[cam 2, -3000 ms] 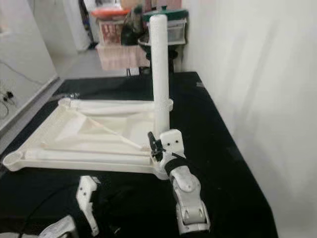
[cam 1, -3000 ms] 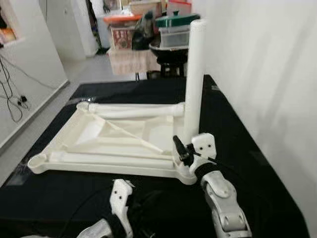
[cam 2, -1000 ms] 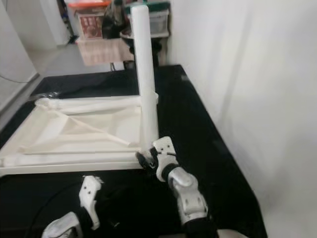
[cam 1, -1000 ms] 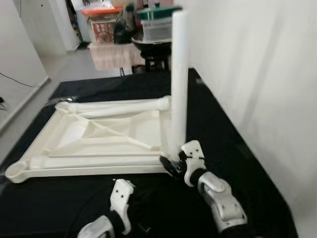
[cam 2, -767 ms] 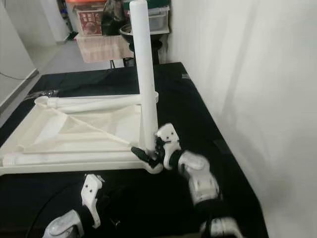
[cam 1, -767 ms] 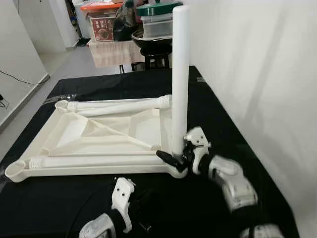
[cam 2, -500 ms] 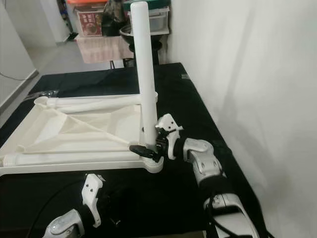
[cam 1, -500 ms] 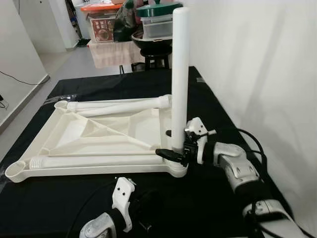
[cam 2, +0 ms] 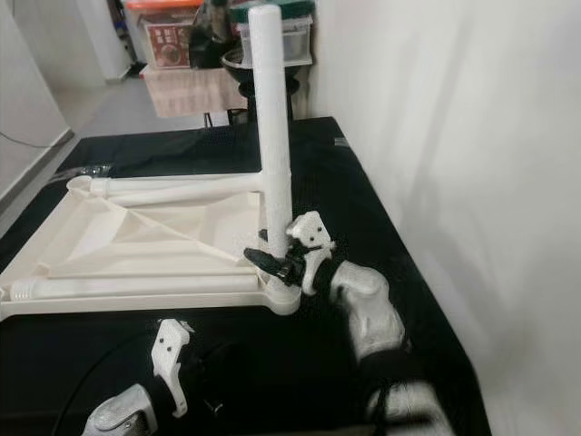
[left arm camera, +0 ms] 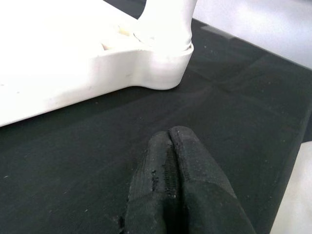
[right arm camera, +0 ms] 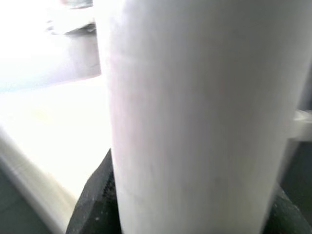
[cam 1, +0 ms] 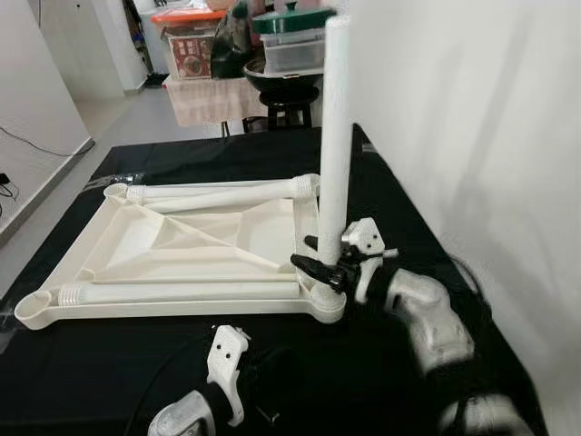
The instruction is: Building children table
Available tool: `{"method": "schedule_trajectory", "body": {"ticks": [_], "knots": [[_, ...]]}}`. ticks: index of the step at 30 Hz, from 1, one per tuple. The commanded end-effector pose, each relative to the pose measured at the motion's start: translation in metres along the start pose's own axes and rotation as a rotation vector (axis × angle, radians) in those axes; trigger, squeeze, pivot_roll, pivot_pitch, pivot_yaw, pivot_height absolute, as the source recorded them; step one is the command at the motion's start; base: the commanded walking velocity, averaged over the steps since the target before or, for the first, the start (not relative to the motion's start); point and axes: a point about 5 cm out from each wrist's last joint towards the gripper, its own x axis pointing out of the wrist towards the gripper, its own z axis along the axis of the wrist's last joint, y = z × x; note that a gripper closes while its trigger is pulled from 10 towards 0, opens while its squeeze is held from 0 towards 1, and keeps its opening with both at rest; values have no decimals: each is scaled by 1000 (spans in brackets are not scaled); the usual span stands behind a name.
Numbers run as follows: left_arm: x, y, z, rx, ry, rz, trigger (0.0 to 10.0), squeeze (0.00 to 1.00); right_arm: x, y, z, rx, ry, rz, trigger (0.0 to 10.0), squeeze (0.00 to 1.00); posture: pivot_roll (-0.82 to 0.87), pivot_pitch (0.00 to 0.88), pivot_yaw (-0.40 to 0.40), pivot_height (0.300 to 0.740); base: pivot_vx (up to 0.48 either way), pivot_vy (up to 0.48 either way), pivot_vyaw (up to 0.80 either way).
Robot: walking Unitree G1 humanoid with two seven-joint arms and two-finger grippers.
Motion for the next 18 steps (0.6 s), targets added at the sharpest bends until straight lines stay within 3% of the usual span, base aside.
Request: {"method": "schedule_trajectory", "body": {"ticks": [1, 2, 3, 4, 8, 11, 12, 13, 15, 16, 17, 18], "knots": [[-4, 2, 1, 9, 6, 0, 10000, 0, -11, -3, -28, 37, 122, -120, 0, 0, -94, 0, 50, 740, 0, 0, 0], [-4, 3, 1, 2, 5, -4, 10000, 0, -23, 18, -56, 128, 215, -173, 0, 0, -111, 0, 61, 740, 0, 0, 0], [-4, 4, 2, -2, 6, -10, 10000, 0, -26, 39, -69, 106, 268, -131, 0, 0, -111, 0, 65, 740, 0, 0, 0], [-3, 5, 2, 3, 11, -16, 10000, 0, -23, 43, -67, 109, 255, -117, 0, 0, -116, 0, 71, 740, 0, 0, 0], [-1, 4, 3, 5, 12, -20, 10000, 0, -12, 28, -56, 97, 213, -128, 0, 0, -93, 0, 47, 740, 0, 0, 0], [-1, 4, 3, 2, 10, -20, 10000, 0, -11, 26, -58, 108, 221, -127, 0, 0, -90, 0, 46, 740, 0, 0, 0], [0, 4, 3, 3, 4, -8, 10000, 0, -8, 28, -53, 96, 209, -111, 2353, 0, -84, 0, 47, 740, 0, 0, 0], [-1, 5, 4, 4, 0, -1, 10000, 0, -5, 30, -47, 78, 194, -83, 9412, 0, -84, 0, 47, 740, 0, 0, 0], [-1, 5, 4, 4, 0, -1, 10000, 0, -5, 30, -47, 78, 194, -83, 9412, 0, -84, 0, 47, 740, 0, 0, 0], [0, 5, 4, 3, -2, 4, 10000, 0, -1, 30, -39, 75, 159, -31, 10000, 337, -80, 0, 45, 740, 0, 0, 0], [0, 5, 4, 3, -2, 4, 10000, 0, 2, 29, -31, 75, 129, 10, 10000, 847, -76, 0, 43, 740, 0, 0, 0], [0, 5, 4, 3, -2, 4, 10000, 0, 2, 29, -31, 75, 129, 10, 10000, 847, -76, 0, 43, 740, 0, 0, 0]]}}
